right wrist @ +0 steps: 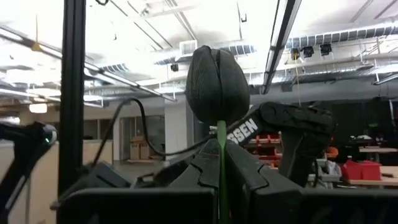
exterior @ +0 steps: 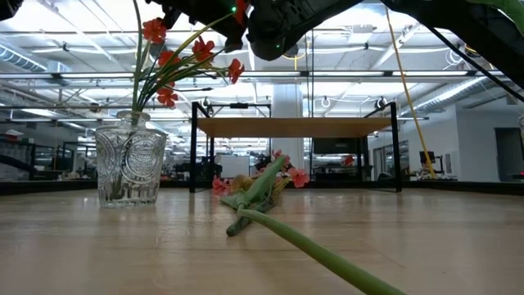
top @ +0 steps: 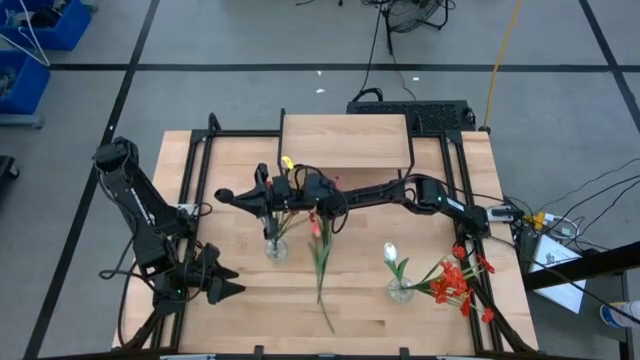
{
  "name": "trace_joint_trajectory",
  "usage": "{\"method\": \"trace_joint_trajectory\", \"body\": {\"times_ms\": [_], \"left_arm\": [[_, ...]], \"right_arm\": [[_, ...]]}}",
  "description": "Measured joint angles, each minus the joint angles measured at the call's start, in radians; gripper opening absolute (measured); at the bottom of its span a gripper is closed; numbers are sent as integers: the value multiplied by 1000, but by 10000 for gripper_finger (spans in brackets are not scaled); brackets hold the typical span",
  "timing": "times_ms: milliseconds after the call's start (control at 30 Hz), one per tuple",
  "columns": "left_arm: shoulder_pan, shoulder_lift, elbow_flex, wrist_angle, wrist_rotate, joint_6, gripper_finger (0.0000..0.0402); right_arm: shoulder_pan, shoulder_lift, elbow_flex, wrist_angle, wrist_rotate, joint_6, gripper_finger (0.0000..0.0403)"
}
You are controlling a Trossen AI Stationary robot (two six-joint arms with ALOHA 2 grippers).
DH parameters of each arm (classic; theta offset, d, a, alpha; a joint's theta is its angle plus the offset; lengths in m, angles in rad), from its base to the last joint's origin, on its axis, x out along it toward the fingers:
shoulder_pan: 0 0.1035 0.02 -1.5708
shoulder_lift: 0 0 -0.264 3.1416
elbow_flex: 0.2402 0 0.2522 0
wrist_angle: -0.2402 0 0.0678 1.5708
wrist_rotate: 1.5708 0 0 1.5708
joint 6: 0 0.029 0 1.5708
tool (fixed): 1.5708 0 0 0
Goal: Pick and place flowers into a vace then onto a shelf
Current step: Put the black flower into the left transparent vase
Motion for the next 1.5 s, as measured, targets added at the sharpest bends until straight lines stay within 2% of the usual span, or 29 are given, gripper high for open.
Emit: {"method": "trace_joint_trajectory", "body": {"times_ms": [367,467,800,900,1100,1500], "left_arm": [[0,0,0,-20,0,2,399],[0,0,0,-37,-17,-34,399],[12,0,0,-35,-312,-68,399],[28,0,0,-40,-368,-63,399],[72,0,0,-48,-369,-3,399],[129,0,0,-48,-353,48,399]], "right_arm": [[9,0,0,-165,-6,-53,0],[12,-2,0,-196,-43,-66,0],[40,-2,0,-237,-30,-66,0],[47,-2,-2,-256,-29,-54,0],[54,-2,-44,-198,-1,89,0],[69,-2,-195,-103,38,154,0]]}}
